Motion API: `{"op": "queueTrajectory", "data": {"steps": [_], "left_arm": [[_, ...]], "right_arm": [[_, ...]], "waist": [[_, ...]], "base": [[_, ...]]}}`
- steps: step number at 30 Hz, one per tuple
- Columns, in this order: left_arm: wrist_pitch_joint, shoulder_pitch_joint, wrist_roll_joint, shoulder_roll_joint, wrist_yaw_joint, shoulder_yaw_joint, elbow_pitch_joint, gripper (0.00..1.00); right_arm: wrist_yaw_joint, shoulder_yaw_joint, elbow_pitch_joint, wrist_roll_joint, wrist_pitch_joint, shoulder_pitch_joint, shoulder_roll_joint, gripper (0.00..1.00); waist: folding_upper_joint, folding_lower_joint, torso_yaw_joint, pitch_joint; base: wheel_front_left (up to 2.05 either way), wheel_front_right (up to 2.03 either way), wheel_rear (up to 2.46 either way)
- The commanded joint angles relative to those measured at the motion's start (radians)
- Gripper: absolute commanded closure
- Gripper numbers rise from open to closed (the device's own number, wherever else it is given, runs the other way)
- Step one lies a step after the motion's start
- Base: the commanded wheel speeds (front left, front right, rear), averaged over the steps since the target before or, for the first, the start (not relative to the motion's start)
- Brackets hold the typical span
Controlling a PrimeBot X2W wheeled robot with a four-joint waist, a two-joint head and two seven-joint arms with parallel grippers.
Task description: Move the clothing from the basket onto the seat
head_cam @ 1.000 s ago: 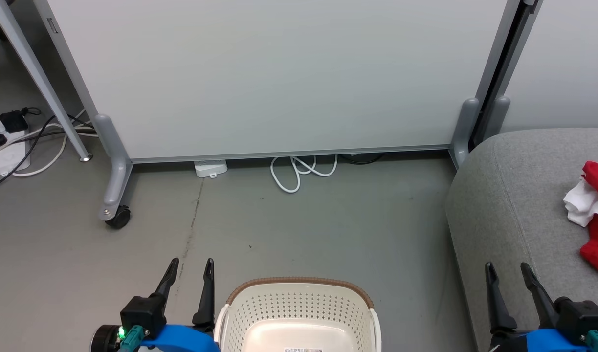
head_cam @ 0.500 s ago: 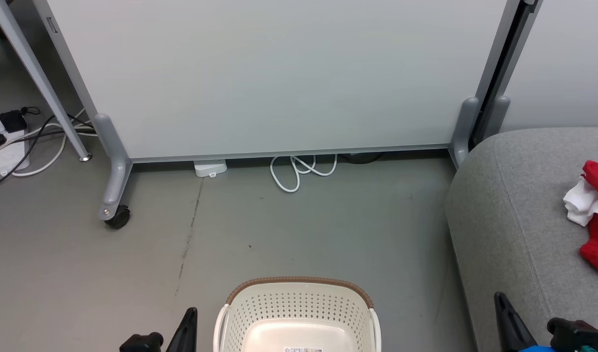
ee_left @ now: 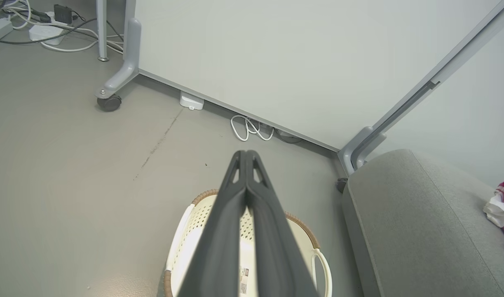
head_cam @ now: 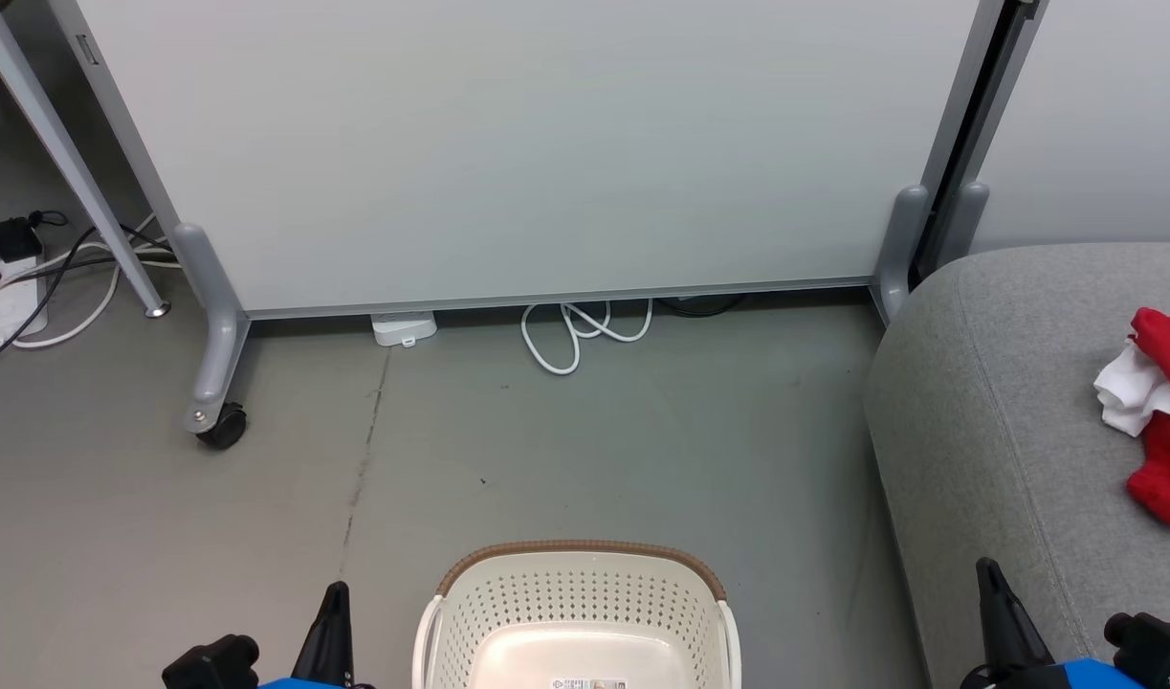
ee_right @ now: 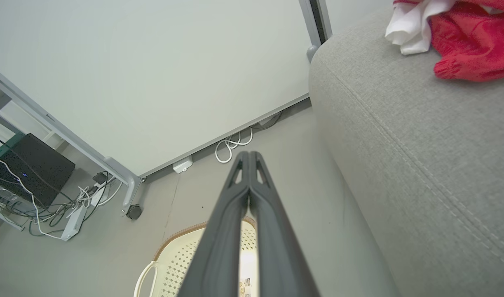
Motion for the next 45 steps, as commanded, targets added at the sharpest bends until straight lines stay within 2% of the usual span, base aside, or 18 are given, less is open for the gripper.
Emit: {"op": "queueTrajectory", "data": {"steps": [1,25,45], "left_arm": [[0.009,-0.038,-0.043,0.000,-0.003,0.010,-0.025,1.00],[0.095,-0.068,-0.375,0.000,-0.007,0.069,-0.090,1.00],[0.155,-0.089,-0.605,0.000,-0.009,0.110,-0.135,1.00]], "right_arm": [[0.000,-0.001,-0.020,0.046,0.008,-0.036,-0.006,1.00],[0.000,0.000,-0.048,0.382,0.082,-0.073,-0.009,1.00],[0.000,0.000,-0.067,0.616,0.134,-0.100,-0.012,1.00]], "waist": [[0.0000,0.0000,-0.001,0.000],[0.0000,0.0000,-0.020,0.007],[0.0000,0.0000,-0.037,0.012]], "base": [[0.00,0.00,0.00],[0.00,0.00,0.00],[0.00,0.00,0.00]]}}
